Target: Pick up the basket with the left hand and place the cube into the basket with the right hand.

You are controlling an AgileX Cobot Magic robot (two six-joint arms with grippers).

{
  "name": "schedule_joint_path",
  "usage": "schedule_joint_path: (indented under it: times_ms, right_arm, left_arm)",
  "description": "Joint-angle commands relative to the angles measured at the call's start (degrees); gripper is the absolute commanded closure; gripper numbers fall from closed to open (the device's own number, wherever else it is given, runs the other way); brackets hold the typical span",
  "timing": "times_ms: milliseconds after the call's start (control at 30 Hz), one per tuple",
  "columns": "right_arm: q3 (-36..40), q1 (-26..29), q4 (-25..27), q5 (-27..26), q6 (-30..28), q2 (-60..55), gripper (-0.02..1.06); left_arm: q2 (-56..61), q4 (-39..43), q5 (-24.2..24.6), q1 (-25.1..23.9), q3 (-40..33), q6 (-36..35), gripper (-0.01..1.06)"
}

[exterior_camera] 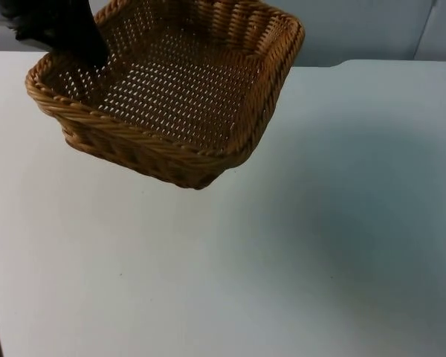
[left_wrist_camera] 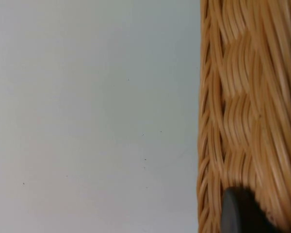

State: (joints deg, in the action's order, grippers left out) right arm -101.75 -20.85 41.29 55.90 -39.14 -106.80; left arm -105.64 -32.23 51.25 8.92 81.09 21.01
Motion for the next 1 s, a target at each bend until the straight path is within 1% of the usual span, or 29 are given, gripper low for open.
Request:
schedule_joint_path:
  times_ms: [0,200,300,333,400,433,467,500,533,567,600,633,667,700,733,767,900,967]
  right_arm:
    - [-2.82,-2.45,0.67,-0.68,-0.65,-5.24,1.05]
    - [-3.78,-2.98,0.35,-1.14,0.67,-11.00,1.05]
    - [-3.78,-2.98,-0.39,-2.87,0.67,-13.47,1.05]
    - [-3.78,-2.98,-0.94,-4.22,0.67,-13.84,1.05]
    - [-3.78,-2.98,-0.94,-4.57,0.67,-13.84,1.05]
    - [-3.78,-2.98,-0.94,-5.04,0.67,-13.97,1.03]
    - [-3.78,-2.98,-1.07,-5.16,0.67,-14.07,0.97]
    - [-3.78,-2.98,-1.67,-5.16,0.67,-14.06,0.88]
    - [-3.78,-2.98,-1.67,-5.16,0.67,-14.06,0.88]
    - [-3.78,-2.98,-2.66,-5.16,1.13,-14.06,0.76]
    - [-3.78,-2.98,-3.23,-5.42,2.52,-14.06,0.58]
    - [-3.78,-2.98,-4.12,-6.32,5.51,-14.09,0.40]
    - [-3.78,-2.98,-6.52,-8.41,10.69,-14.19,0.21]
    - [-3.78,-2.98,-6.52,-8.41,10.69,-14.19,0.21]
    - [-3.78,-2.98,-7.43,-8.74,12.30,-14.19,0.18]
    - [-3.78,-2.98,-9.46,-9.84,13.76,-14.42,0.15]
    - [-3.78,-2.98,-9.99,-11.03,14.82,-14.65,0.20]
    - [-4.53,-2.98,-9.36,-11.73,14.93,-14.43,0.22]
  left_arm:
    - [0.68,-1.92,-0.56,0.17,0.15,-0.21,1.05]
    - [0.68,-1.92,-0.56,0.17,0.15,-0.21,1.05]
    - [0.68,-1.92,-0.56,0.17,0.15,-0.21,1.05]
    - [0.68,-1.92,-0.56,0.17,0.15,-0.21,1.05]
    - [0.68,-1.92,-0.56,0.17,0.15,-0.21,1.05]
    - [0.68,-1.92,-0.56,0.17,0.15,-0.21,1.05]
    - [0.68,-1.92,-0.56,0.17,0.15,-0.21,1.05]
    - [0.68,-1.92,-0.56,0.17,0.15,-0.21,1.05]
    - [0.68,-1.92,-0.56,0.17,0.15,-0.21,1.05]
    - [0.68,-1.92,-0.56,0.17,0.15,-0.21,1.05]
    - [0.68,-1.92,-0.56,0.17,0.15,-0.21,1.05]
    - [0.68,-1.92,-0.56,0.17,0.15,-0.21,1.05]
    - [0.68,-1.92,-0.56,0.17,0.15,-0.21,1.05]
    - [0.68,-1.92,-0.56,0.17,0.15,-0.21,1.05]
    - [0.68,-1.92,-0.56,0.17,0.15,-0.21,1.05]
    - [0.68,-1.92,-0.56,0.17,0.15,-0.21,1.05]
    - [0.68,-1.92,-0.56,0.17,0.15,-0.21,1.05]
    - [0.68,-1.92,-0.56,0.17,0.15,-0.21,1.05]
